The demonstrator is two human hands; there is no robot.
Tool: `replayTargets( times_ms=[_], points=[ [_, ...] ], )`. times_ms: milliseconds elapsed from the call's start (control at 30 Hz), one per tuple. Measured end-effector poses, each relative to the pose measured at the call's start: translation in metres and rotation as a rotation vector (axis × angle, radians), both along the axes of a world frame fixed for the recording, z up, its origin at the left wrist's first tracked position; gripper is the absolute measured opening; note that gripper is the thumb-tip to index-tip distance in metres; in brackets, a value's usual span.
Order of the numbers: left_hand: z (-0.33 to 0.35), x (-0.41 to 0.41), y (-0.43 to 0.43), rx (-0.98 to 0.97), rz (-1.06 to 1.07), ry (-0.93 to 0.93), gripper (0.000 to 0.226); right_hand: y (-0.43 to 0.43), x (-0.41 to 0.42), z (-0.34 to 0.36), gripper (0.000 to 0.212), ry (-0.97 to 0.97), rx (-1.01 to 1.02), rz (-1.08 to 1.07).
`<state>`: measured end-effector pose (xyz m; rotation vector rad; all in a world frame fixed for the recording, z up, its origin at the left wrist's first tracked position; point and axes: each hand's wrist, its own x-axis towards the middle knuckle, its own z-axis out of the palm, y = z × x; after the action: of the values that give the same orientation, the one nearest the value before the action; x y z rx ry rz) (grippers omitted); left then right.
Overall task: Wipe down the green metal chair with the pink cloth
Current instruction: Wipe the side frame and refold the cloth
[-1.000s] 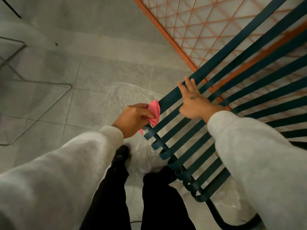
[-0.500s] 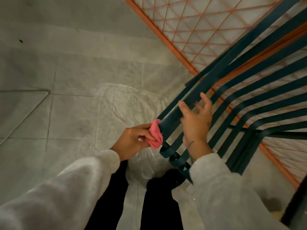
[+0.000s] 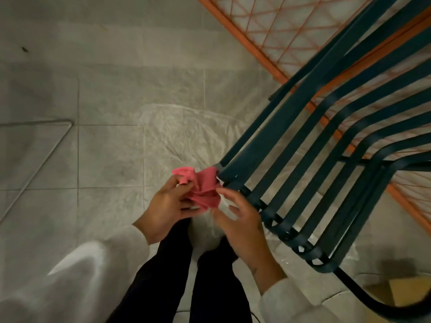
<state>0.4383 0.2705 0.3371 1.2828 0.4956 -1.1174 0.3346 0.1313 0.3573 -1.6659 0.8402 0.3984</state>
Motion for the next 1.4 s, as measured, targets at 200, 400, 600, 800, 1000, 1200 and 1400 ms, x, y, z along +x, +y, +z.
replayTargets(
  times_ms=[200, 400, 600, 800, 1000, 1200, 1400],
  points=[
    [0.003, -0.035, -0.012, 0.107, -0.216, -0.052, 0.025, 0.024, -0.022, -0.019, 0.041, 0.008, -0.238, 0.168],
    [0.014, -0.016, -0.018, 0.355, -0.546, -0.758, 0.014, 0.010, -0.015, -0.018, 0.024, 0.122, -0.005, -0.226],
    [0.011, 0.018, -0.038, 0.207, -0.611, -0.938, 0.042, -0.002, 0.014, -0.019, 0.017, 0.029, -0.019, -0.584],
    [0.004, 0.030, -0.050, 0.180, -0.652, -1.133, 0.031, -0.006, 0.040, -0.034, 0.018, 0.084, -0.045, -0.551],
    [0.005, 0.043, -0.049, 0.126, -0.790, -1.105, 0.032, -0.022, 0.058, -0.058, 0.035, 0.224, -0.015, -0.468],
    [0.008, 0.052, -0.050, 0.085, -0.817, -0.974, 0.026, -0.018, 0.042, -0.001, 0.025, 0.038, 0.098, -0.621],
    [0.019, 0.061, -0.057, 0.056, -0.744, -0.795, 0.030, -0.050, 0.034, 0.047, 0.018, -0.353, -0.221, -0.610]
  ],
)
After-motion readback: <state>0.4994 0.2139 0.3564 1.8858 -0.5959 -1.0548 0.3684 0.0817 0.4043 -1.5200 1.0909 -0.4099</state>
